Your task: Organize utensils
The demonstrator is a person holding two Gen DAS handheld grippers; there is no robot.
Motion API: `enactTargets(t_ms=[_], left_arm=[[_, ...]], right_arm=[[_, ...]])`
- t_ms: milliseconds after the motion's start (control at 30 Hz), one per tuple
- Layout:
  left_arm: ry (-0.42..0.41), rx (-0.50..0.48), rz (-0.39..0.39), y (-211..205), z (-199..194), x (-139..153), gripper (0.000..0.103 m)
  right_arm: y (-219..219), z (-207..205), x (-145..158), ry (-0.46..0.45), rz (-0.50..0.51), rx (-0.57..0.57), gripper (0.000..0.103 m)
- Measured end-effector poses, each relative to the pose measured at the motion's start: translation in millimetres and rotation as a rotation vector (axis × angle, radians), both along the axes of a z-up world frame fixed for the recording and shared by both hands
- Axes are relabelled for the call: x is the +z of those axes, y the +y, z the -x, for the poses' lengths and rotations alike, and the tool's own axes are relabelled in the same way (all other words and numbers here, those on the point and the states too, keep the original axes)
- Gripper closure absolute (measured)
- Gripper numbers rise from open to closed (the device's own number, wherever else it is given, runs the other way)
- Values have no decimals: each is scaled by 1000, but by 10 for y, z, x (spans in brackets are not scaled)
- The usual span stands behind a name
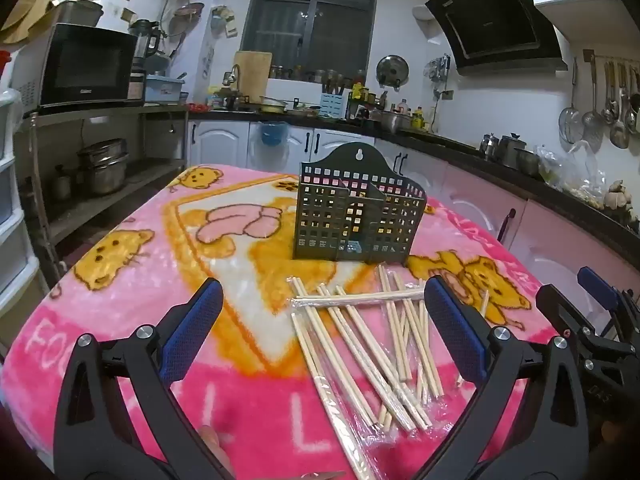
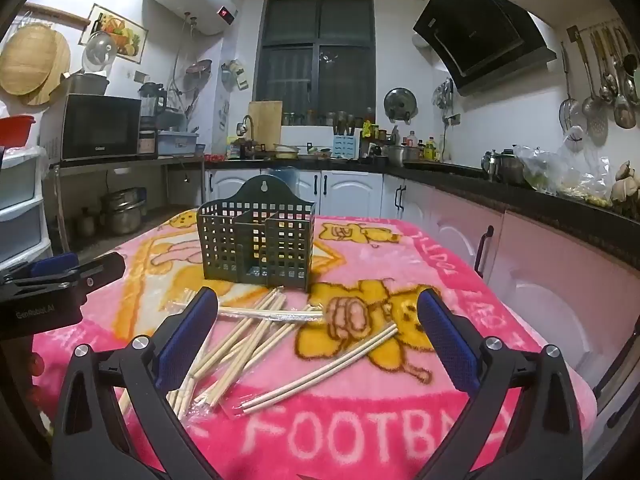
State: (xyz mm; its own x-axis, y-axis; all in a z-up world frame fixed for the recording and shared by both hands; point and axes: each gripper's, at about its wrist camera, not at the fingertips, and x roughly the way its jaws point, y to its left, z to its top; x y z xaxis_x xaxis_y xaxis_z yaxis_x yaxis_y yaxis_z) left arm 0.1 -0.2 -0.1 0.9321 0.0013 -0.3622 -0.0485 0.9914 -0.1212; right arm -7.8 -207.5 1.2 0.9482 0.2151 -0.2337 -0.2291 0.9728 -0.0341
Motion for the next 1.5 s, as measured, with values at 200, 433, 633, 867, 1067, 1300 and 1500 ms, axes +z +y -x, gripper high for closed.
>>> enactTargets(t_ms=[200,433,633,867,1067,1300,1500], left_arm=[[-7,-13,9,-8,21,14,10],[5,-4,17,-3,0,3,10],[0,-7,15,-1,1,0,10],[-2,-5,14,-28,-36,28,10],[-3,-5,14,-34,-40,31,10],[-3,-6,14,-33,-39,31,10],[-5,-6,13,-32,-38,32,10]], right_arm=[[5,-1,0,5,3,1,6],[8,0,-2,6,5,5,6],[3,-2,-13,5,3,7,6],[18,43,34,5,4,11,6],[41,74,87,2,6,11,6],[21,107,102,-1,5,13,6],[-1,86,72,-2,2,15,6]])
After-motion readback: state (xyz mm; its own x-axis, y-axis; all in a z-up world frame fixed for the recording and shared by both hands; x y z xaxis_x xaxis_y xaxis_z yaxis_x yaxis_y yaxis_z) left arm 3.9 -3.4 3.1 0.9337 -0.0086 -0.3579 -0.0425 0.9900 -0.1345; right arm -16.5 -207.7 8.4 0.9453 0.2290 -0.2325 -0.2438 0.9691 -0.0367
